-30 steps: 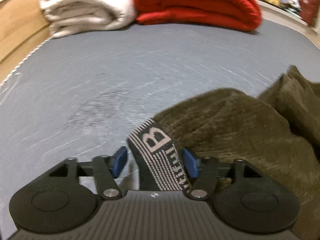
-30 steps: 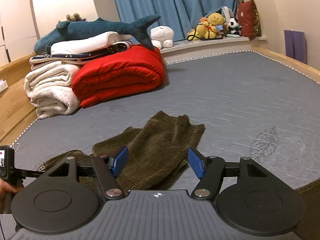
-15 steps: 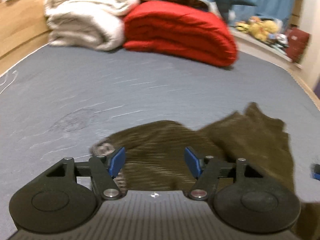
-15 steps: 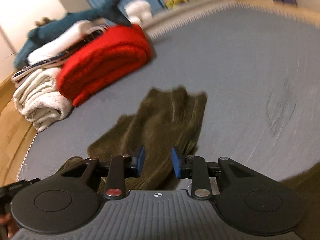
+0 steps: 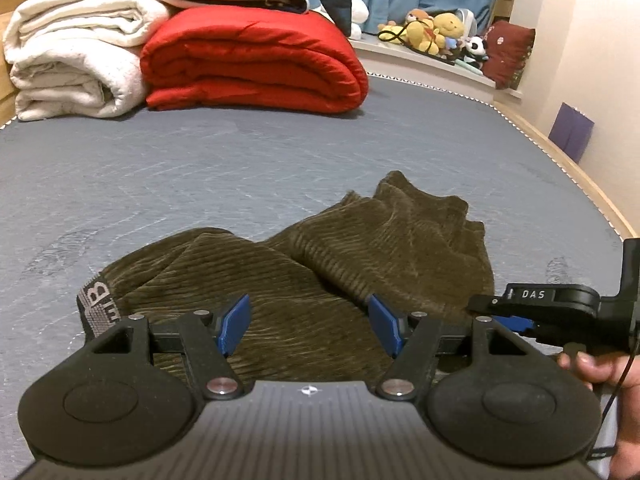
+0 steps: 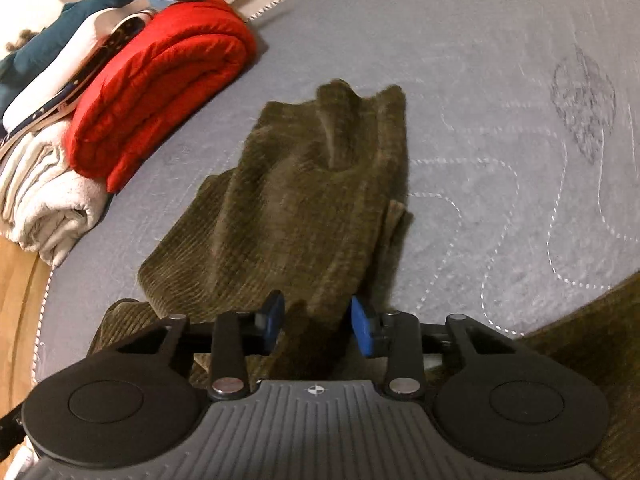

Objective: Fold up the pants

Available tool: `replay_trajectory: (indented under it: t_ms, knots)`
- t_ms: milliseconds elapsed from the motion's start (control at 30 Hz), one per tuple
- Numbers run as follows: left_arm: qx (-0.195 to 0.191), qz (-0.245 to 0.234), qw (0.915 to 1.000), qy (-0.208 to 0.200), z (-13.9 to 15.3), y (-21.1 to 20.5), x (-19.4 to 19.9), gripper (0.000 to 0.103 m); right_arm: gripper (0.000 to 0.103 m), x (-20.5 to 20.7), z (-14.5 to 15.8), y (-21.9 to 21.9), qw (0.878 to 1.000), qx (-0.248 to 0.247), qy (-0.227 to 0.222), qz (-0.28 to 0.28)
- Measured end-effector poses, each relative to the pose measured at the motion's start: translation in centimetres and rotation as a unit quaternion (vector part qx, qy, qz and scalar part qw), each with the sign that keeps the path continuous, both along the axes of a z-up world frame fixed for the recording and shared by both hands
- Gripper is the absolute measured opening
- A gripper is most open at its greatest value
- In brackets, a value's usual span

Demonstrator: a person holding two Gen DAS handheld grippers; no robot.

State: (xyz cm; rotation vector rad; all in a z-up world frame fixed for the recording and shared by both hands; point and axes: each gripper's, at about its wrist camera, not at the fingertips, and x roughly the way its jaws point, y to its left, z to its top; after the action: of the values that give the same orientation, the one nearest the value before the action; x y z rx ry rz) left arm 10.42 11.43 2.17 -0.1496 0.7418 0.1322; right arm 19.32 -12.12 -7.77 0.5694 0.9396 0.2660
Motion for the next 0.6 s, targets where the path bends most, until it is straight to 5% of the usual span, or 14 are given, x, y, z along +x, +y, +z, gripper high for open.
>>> replay_trajectory:
  t_ms: [100,200,333,467,600]
  knots:
    - [-0.004,0.001,1.0000,0.001,0.1,0.4,0.1,0.071,0.039,0.0,0.4,0.5,1.000,-0.010,-0.016,0.018]
    - [-0.011,0.001,0.9999,0.003,0.1,0.5,0.3,0.071,0.018,-0.2,0.7,0.7,0.999,-0.019,-0.035,0.028]
    - [-0.030,0.000,0.9995,0.002,0.3,0.8,0.5,0.071,0.013,-1.7,3.2,2.1,0.990,-0.046,-0.120,0.066]
    - [-0.052,0.007,0.9986,-0.007,0.7,1.2,0.6,0.071,0.012,-5.0,6.2,4.8,0.957,-0.075,-0.237,0.151]
    - [-0.065,0.017,0.9976,-0.014,1.0,1.6,0.6,0.071,0.011,-8.1,6.9,7.3,0.915,-0.091,-0.299,0.254]
